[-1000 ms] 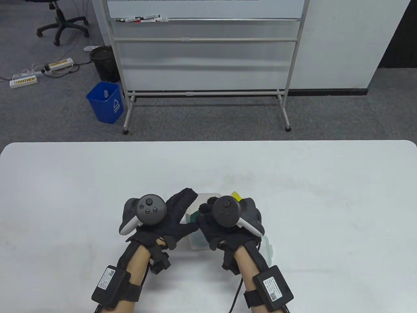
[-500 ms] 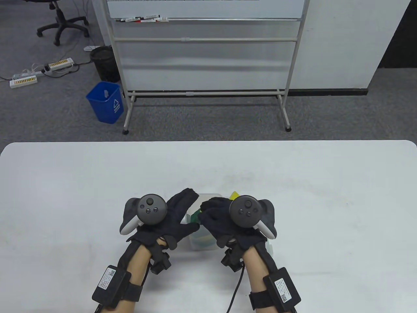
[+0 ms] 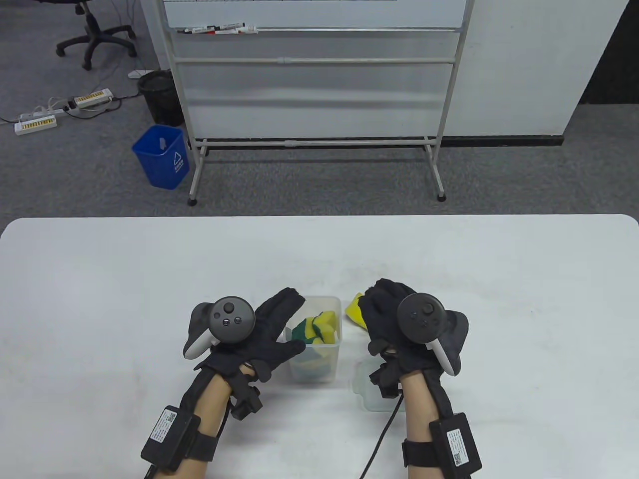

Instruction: Squeeze sponges into plastic airtight container

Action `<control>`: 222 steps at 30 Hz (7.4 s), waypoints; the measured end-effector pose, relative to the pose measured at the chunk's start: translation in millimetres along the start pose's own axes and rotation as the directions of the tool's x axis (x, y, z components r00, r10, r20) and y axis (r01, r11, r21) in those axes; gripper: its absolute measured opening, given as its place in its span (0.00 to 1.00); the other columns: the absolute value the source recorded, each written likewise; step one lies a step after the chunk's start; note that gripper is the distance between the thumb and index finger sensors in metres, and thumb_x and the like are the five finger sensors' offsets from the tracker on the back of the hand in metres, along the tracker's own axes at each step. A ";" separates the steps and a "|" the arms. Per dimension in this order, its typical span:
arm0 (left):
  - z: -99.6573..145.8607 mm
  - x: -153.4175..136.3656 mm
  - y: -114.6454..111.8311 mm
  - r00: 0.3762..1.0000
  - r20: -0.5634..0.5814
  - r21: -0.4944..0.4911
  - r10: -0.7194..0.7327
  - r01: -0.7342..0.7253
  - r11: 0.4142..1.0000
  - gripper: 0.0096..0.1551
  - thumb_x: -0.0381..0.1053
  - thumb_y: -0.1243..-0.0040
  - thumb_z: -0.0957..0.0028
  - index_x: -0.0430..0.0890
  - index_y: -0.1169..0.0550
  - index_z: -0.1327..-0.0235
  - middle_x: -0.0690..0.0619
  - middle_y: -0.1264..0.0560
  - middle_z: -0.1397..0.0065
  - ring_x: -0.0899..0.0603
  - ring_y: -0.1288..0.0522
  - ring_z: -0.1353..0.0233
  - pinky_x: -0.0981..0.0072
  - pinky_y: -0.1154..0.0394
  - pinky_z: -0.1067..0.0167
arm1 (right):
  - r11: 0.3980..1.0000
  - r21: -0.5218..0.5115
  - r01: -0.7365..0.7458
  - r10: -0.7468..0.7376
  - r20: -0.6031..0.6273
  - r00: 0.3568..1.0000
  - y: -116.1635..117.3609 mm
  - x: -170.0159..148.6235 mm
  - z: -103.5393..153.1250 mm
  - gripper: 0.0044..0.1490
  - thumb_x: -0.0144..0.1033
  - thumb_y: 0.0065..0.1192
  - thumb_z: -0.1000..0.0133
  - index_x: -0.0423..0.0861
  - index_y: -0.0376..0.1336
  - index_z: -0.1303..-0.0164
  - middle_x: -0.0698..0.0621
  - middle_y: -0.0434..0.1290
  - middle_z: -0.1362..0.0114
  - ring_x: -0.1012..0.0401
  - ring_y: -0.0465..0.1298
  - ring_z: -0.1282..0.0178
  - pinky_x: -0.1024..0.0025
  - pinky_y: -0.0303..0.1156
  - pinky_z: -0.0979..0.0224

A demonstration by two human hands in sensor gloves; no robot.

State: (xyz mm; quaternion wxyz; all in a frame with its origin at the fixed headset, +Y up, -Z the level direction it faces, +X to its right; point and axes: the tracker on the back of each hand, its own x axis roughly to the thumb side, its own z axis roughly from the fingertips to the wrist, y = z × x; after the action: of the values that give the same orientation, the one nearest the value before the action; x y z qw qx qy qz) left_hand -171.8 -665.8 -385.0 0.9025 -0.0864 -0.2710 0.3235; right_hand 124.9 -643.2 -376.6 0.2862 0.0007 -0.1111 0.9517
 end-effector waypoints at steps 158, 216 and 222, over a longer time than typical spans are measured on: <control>2.8 -7.1 4.4 1.000 -0.021 0.066 -0.008 0.009 0.998 0.53 0.71 0.42 0.50 0.56 0.50 0.18 0.50 0.52 0.10 0.34 0.53 0.13 0.27 0.46 0.24 | 0.950 0.261 -0.170 0.088 0.300 0.950 61.3 80.8 2.6 0.45 0.63 0.41 0.45 0.52 0.73 0.30 0.55 0.70 0.20 0.52 0.64 0.22 0.35 0.53 0.19; 24.6 -23.6 40.4 0.998 -0.038 0.262 0.054 -0.042 0.964 0.50 0.70 0.44 0.48 0.55 0.49 0.18 0.48 0.52 0.10 0.34 0.53 0.13 0.29 0.46 0.23 | 0.707 0.452 -0.545 0.480 0.258 0.838 79.8 -68.4 45.0 0.78 0.76 0.76 0.67 0.49 0.44 0.16 0.43 0.54 0.12 0.43 0.60 0.13 0.33 0.56 0.19; 26.7 -29.4 42.2 0.995 -0.067 0.289 0.075 -0.053 0.956 0.49 0.69 0.44 0.47 0.53 0.47 0.18 0.45 0.49 0.11 0.34 0.50 0.13 0.30 0.44 0.24 | 0.838 0.175 -0.516 0.487 0.185 0.854 46.3 -66.4 40.8 0.78 0.76 0.77 0.68 0.49 0.45 0.16 0.43 0.53 0.13 0.43 0.60 0.14 0.34 0.57 0.19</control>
State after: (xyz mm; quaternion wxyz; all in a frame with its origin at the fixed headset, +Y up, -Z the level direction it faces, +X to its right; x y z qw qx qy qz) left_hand -227.9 -652.1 -389.4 0.9043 0.0244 -0.1832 0.3849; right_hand 152.7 -725.5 -350.9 0.0167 0.0663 -0.0211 0.9974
